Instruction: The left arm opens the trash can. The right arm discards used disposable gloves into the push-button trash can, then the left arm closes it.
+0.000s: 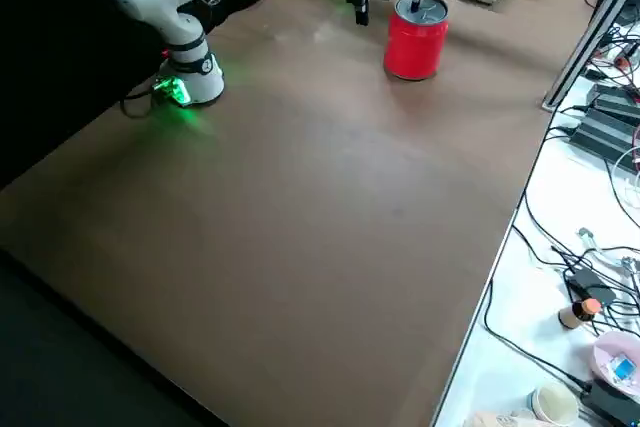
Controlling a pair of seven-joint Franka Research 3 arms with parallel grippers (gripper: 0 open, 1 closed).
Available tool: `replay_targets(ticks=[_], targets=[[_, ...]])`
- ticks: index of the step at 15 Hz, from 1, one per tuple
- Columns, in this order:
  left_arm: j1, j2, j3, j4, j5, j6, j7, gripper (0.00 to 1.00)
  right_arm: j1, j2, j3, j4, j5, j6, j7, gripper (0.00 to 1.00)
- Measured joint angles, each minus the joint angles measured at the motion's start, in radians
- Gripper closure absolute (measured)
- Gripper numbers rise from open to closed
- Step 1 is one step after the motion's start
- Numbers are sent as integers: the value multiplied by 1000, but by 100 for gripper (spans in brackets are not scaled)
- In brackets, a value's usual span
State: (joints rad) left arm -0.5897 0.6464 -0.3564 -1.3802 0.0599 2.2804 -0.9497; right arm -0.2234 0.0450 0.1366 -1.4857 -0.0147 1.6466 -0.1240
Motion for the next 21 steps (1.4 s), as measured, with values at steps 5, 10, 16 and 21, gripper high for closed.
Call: replay_targets(ticks=[5,10,16,21], targets=[[1,-13,6,2,1,-19,0,99,-7,2,-1,-3,12,0,0,1],[10,-50,8,11,1,-83,-7,98,-7,8,0,-5,51,1,0,1],[110,-185,10,16,8,-365,29,50,-7,10,2,-6,57,1,0,1],[276,-274,9,17,9,-525,273,13,-7,10,2,-6,68,-6,1,1]])
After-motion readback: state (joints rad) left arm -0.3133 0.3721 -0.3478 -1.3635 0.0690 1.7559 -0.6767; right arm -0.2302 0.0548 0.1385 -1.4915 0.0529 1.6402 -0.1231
